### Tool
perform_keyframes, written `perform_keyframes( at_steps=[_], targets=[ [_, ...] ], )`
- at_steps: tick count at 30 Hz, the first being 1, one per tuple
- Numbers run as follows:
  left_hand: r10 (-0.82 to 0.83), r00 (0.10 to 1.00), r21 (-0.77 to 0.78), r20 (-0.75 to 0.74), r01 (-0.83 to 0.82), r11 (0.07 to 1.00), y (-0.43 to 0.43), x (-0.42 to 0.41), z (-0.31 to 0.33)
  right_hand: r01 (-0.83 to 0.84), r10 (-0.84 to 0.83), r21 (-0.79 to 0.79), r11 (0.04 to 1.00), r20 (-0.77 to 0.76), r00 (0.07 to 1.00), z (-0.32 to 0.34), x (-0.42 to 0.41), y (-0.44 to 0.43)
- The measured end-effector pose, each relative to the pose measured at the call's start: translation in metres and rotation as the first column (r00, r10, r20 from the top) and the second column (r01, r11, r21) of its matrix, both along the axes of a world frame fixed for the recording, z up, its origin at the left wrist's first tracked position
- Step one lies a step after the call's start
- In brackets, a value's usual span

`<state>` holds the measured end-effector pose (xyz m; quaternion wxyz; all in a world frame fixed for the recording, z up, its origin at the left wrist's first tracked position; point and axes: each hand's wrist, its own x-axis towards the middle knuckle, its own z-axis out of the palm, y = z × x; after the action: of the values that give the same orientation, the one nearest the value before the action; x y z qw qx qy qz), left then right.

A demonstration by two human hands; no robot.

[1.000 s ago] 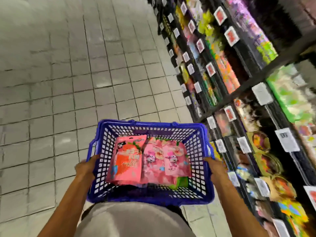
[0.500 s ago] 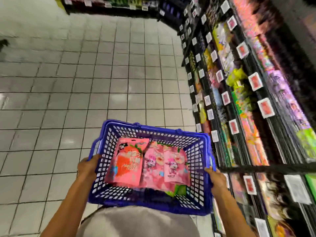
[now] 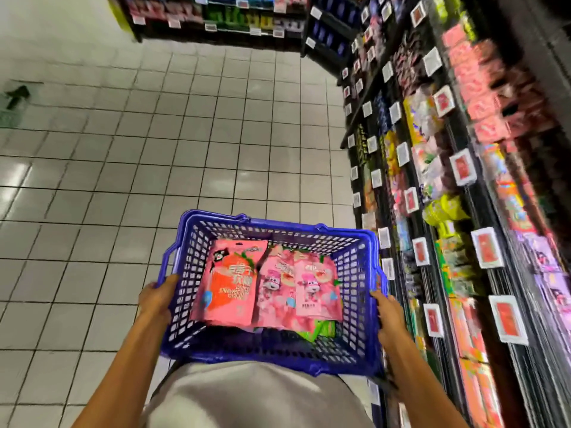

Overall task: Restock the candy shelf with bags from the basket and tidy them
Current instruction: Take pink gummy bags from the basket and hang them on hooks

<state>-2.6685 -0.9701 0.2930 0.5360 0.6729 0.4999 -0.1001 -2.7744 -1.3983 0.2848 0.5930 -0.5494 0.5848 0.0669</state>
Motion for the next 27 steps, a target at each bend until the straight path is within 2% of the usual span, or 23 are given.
perform_keyframes(
  at_steps=[4,8,12,18,23,27],
  targets=[
    [-0.031,0.999,-0.022,-0.009,0.031,0.999,-0.015,0.062,-0.011,-0.005,0.005,-0.004,1.000,0.004,1.000,-0.007,0.059,-0.015],
    [-0.072,0.997,-0.047,0.001,0.072,0.996,-0.043,0.154,-0.018,0.077,-0.078,-0.036,0.996,-0.027,0.997,-0.013,0.116,-0.031],
    [-0.178,0.984,-0.002,-0.010,0.178,0.984,-0.075,0.254,-0.020,0.236,-0.237,-0.022,0.972,-0.038,0.971,-0.010,0.164,-0.040],
    [-0.407,0.913,0.035,-0.015,0.408,0.912,-0.142,0.385,-0.015,0.511,-0.512,-0.031,0.859,-0.059,0.857,-0.004,0.205,-0.046],
    [-0.651,0.759,0.095,-0.017,0.649,0.755,-0.225,0.460,-0.021,0.738,-0.741,0.076,0.671,0.037,0.670,-0.013,0.214,-0.049],
    [-0.781,0.622,0.136,-0.060,0.780,0.611,-0.289,0.495,-0.036,0.812,-0.810,0.058,0.581,-0.057,0.584,-0.036,0.211,-0.057]
  ],
)
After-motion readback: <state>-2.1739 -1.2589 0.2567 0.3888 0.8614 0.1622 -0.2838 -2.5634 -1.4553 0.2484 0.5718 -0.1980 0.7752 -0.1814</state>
